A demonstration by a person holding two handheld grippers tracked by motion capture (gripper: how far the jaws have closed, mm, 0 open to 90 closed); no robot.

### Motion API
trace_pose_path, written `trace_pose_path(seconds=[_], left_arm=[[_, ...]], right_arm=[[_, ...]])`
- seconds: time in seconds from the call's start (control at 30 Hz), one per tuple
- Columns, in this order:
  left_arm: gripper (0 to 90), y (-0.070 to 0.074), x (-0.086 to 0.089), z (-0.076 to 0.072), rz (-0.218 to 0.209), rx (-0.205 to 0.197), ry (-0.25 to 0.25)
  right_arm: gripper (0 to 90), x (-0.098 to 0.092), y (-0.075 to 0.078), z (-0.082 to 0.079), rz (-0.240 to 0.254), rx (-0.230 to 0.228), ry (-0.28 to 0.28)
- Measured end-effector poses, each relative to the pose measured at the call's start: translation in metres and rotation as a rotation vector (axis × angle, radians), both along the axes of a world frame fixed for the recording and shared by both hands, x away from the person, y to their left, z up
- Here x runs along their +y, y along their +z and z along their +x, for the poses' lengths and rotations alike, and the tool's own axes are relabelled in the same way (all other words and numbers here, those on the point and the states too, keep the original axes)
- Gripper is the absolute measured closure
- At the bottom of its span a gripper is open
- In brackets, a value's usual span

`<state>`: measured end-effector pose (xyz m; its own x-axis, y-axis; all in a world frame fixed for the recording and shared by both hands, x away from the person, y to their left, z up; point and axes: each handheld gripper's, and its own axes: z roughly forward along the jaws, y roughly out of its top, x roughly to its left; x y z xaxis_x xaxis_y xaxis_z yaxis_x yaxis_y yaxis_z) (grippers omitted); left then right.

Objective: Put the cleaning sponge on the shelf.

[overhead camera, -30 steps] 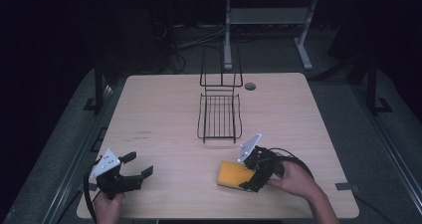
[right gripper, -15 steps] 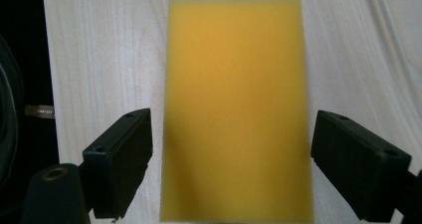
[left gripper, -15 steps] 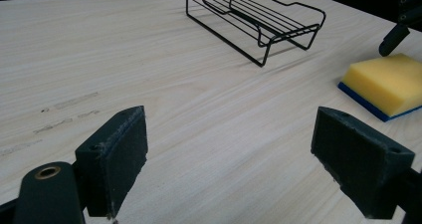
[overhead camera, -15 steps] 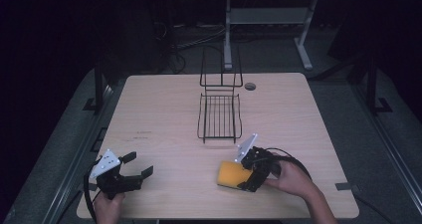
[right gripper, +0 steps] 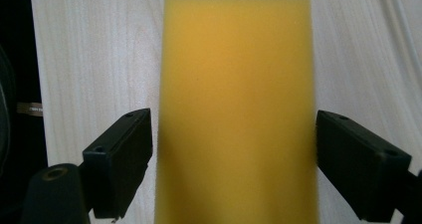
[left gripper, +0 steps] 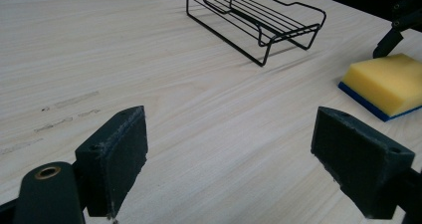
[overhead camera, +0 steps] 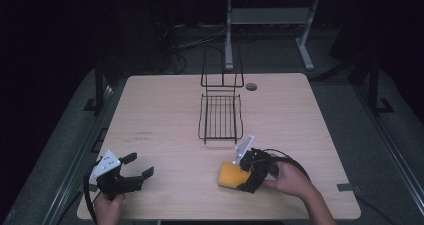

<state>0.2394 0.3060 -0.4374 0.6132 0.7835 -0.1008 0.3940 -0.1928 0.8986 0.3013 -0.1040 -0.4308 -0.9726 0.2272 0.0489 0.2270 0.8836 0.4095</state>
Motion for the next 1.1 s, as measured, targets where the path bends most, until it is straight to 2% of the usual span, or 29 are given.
trace_pose_path(seconds=[0.53,0.63,1.1], left_arm=[[14.1,0.000,0.000,0.000,0.005,-0.001,-0.005],[14.1,0.000,0.000,0.000,0.002,-0.001,-0.001],[14.1,0.001,0.001,0.000,-0.001,-0.001,0.000]], right_arm=[[16.2,0.004,-0.004,0.001,-0.014,-0.013,0.006],[16.2,0.005,-0.007,0.001,-0.025,-0.011,0.005],[16.4,0.006,-0.013,0.003,-0.020,0.003,0.000]])
